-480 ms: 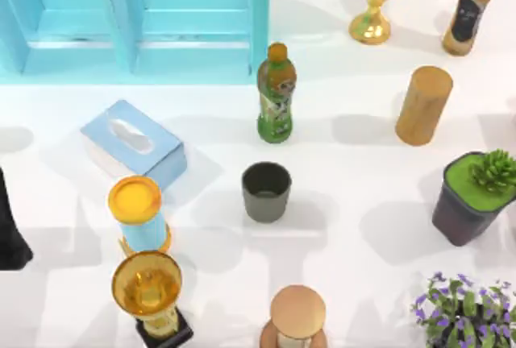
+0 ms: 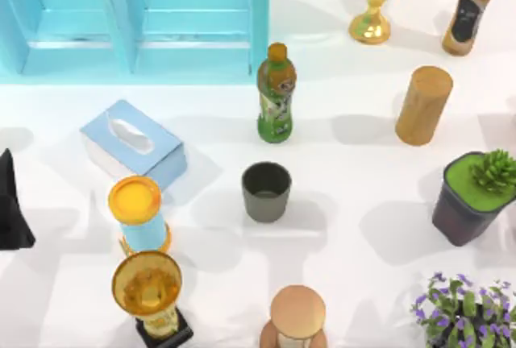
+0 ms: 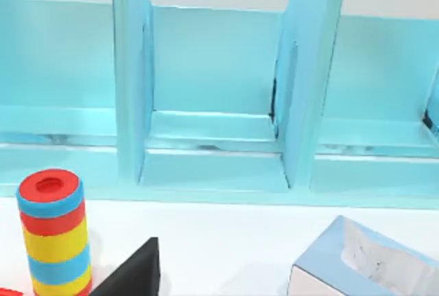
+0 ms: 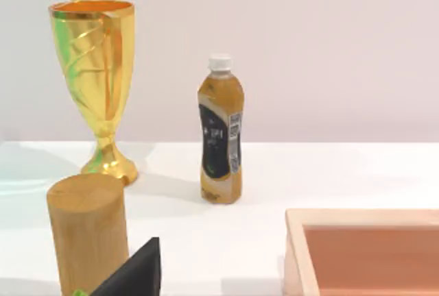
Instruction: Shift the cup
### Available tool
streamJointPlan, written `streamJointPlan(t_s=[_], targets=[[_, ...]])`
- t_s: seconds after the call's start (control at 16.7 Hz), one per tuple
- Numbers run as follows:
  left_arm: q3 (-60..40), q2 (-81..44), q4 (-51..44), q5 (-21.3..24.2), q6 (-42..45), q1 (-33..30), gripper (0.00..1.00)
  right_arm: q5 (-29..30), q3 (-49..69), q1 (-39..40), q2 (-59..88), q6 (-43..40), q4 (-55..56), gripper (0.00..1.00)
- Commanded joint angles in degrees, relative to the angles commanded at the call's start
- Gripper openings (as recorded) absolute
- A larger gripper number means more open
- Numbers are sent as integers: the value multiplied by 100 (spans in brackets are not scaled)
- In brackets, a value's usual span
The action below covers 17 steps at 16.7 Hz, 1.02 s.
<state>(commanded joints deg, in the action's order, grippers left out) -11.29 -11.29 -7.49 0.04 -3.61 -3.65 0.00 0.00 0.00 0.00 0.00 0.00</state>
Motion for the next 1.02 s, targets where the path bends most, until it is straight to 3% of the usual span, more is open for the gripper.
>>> streamJointPlan(t_s=[0.36, 1.02], targets=[[-2653, -2681, -1765, -7, -833, -854, 100, 0, 0, 0, 0, 0, 0, 100], [-8772, -8939, -5807, 7, -2737, -2846, 100, 0, 0, 0, 0, 0, 0, 100]])
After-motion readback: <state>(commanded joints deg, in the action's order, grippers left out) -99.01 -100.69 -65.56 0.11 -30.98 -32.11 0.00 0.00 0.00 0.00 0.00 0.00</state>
